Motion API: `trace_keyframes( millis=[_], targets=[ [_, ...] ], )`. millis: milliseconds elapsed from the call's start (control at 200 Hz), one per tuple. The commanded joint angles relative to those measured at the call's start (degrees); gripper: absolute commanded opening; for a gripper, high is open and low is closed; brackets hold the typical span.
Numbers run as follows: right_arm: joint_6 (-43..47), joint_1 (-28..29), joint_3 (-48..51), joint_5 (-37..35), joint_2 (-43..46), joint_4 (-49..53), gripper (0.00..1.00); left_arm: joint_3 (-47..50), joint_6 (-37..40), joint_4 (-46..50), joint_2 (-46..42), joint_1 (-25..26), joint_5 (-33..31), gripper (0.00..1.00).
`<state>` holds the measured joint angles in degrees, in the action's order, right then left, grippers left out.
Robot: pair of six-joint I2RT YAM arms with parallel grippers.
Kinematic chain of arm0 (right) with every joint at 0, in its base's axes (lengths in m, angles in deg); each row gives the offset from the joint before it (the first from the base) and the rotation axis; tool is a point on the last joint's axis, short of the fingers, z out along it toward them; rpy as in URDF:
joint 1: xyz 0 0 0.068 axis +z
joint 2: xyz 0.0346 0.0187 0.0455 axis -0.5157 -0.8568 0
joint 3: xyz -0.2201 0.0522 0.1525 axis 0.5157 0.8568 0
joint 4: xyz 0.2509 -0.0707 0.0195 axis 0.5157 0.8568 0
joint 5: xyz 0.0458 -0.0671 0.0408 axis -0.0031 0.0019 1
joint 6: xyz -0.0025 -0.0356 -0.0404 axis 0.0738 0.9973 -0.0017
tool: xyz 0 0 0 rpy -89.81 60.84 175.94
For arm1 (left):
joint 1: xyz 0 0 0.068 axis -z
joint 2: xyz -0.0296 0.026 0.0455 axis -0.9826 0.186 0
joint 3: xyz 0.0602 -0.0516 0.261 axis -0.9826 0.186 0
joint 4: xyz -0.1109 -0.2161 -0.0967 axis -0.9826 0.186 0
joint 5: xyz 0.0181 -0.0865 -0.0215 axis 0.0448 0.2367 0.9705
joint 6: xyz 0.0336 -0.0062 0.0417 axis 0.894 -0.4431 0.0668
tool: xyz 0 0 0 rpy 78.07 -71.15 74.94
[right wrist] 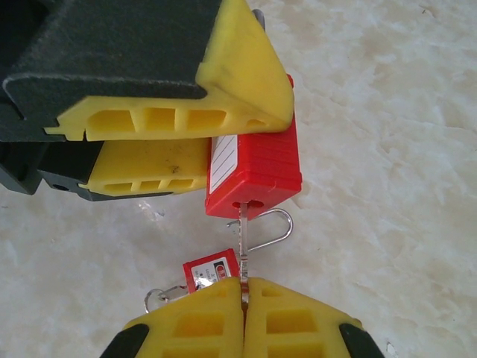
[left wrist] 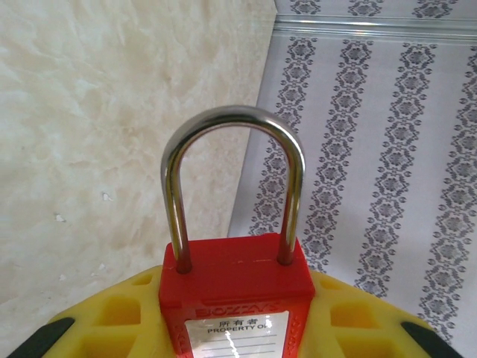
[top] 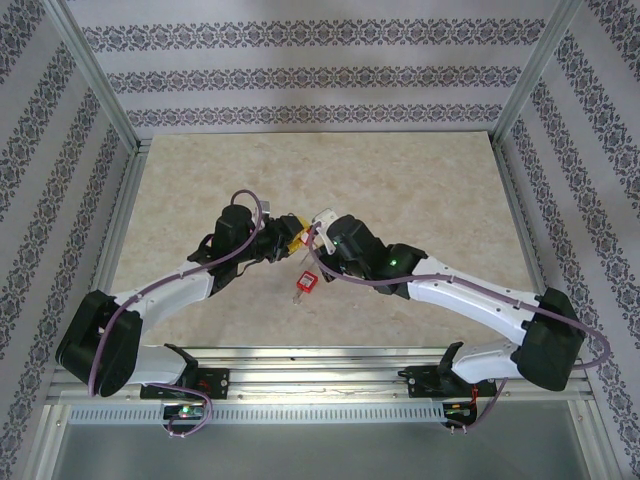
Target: Unlock with the key
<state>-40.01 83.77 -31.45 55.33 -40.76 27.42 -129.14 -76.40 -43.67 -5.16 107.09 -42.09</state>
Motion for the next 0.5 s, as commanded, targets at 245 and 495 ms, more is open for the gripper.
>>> trace_keyframes(
  millis=[245, 495],
  targets=[
    [5.5, 2.5, -5.7, -3.7, -3.6, -1.3, 0.0, -2.6, 3.6, 4.4, 0.1, 2.9, 4.8, 0.0],
    [-0.3, -1.3, -3.3, 1.9, -2.8, -5.2, 0.0, -1.0, 1.8, -0.5, -0.5, 3.2, 4.3, 0.0]
  ],
)
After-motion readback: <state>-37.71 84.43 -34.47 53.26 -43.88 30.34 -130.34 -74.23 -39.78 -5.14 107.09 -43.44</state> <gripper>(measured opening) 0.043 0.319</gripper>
